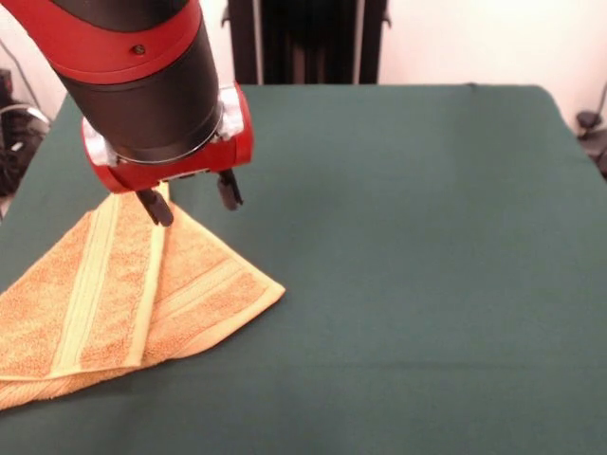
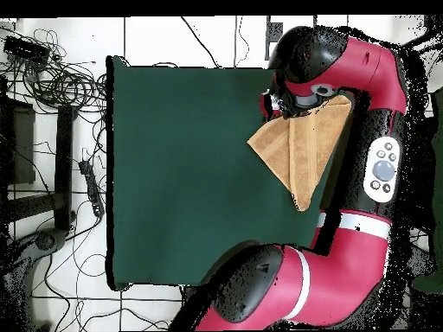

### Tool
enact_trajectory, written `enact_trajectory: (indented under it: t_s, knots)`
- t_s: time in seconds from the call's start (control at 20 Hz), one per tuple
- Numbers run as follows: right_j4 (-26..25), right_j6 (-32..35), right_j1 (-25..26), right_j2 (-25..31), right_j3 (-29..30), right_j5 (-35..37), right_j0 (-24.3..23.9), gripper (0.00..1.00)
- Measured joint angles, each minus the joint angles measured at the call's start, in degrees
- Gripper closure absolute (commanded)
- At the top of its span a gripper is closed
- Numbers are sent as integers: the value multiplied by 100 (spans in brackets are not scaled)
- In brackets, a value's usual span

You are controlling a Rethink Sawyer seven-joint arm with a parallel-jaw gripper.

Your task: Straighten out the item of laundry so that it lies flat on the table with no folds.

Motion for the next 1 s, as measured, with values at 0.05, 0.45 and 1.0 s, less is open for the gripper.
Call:
enact_trajectory:
  t_s: [0.05, 0.45, 1.0]
  knots:
    - [0, 0, 7, -39, 1, -72, 11, 0]
    - [-23, 0, 204, -126, -205, -116, 11, 0]
    - [-184, 0, 844, -238, -689, -116, 54, 0]
